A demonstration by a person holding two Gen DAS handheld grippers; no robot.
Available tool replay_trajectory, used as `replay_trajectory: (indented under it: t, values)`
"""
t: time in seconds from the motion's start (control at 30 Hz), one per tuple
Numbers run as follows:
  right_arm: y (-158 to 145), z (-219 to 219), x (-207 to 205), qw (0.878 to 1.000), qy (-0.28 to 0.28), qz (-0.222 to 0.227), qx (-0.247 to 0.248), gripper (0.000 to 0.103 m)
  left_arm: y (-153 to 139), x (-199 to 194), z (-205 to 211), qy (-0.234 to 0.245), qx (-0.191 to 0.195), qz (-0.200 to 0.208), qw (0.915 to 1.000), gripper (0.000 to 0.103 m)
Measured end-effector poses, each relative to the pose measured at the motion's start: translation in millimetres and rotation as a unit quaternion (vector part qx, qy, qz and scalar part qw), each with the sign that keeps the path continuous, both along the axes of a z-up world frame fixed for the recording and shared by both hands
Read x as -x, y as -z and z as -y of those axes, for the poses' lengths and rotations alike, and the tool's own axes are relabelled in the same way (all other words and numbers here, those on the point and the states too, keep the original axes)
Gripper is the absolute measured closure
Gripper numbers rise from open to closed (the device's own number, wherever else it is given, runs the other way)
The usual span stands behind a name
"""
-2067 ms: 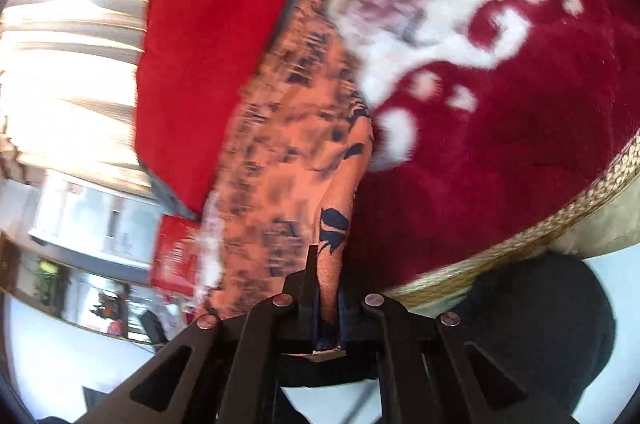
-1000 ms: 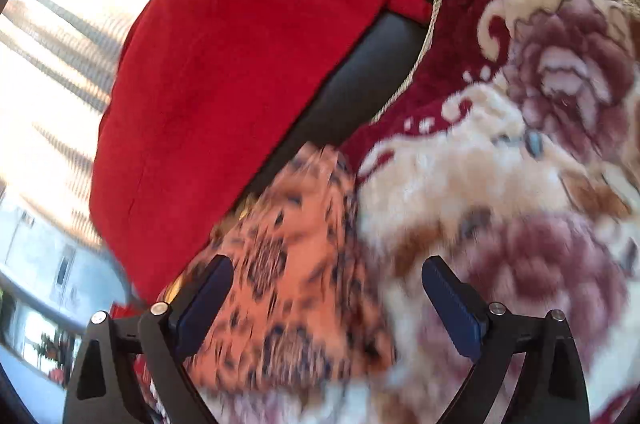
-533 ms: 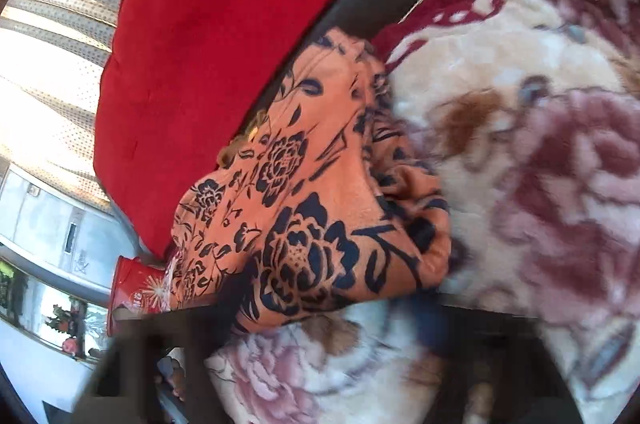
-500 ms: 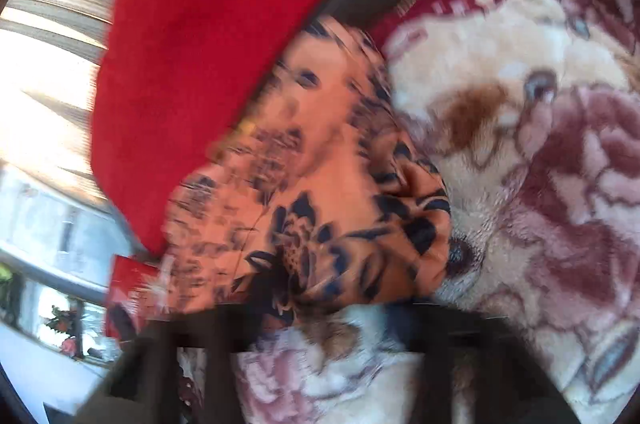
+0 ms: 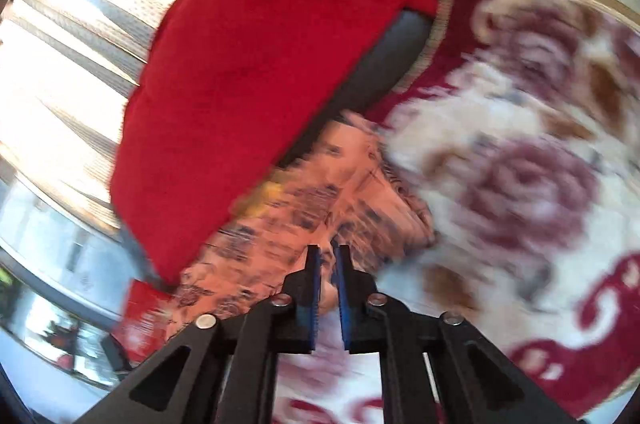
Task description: Fold small clothes
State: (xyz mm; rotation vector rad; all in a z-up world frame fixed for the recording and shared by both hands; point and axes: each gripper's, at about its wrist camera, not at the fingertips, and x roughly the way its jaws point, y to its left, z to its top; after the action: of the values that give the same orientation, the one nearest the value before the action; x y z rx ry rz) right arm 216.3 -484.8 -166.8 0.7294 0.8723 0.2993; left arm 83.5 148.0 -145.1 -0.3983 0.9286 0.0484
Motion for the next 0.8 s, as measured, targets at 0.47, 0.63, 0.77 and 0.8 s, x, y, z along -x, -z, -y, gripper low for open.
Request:
replay_trajectory:
  t: [0.47, 0.63, 0.77, 0.8]
  values:
    - [79.0, -5.1, -41.1, 0.982, 0.019, -0.106, -0.154, 0.009, 25.6, 19.2, -30.9, -0.096, 0.113, 0.021, 0.9887, 0.027]
    - [82.2, -24.5, -48.9, 0.980, 0.041, -0.094, -0.172, 0.009, 23.6, 39.4, -0.3, -0.108, 0.143, 0.027, 0.9834, 0.023]
    - [71.8, -35.9, -57.1, 0.982, 0.067, -0.088, -0.153, 0.010, 35.2, 10.5, 2.8, -0.148, 0.137, 0.017, 0.9793, 0.021]
    - [71.0, -36.0, -62.7, 0.982, 0.081, -0.084, -0.147, 0.011, 36.7, 5.3, -0.2, -0.160, 0.141, 0.019, 0.9767, 0.018]
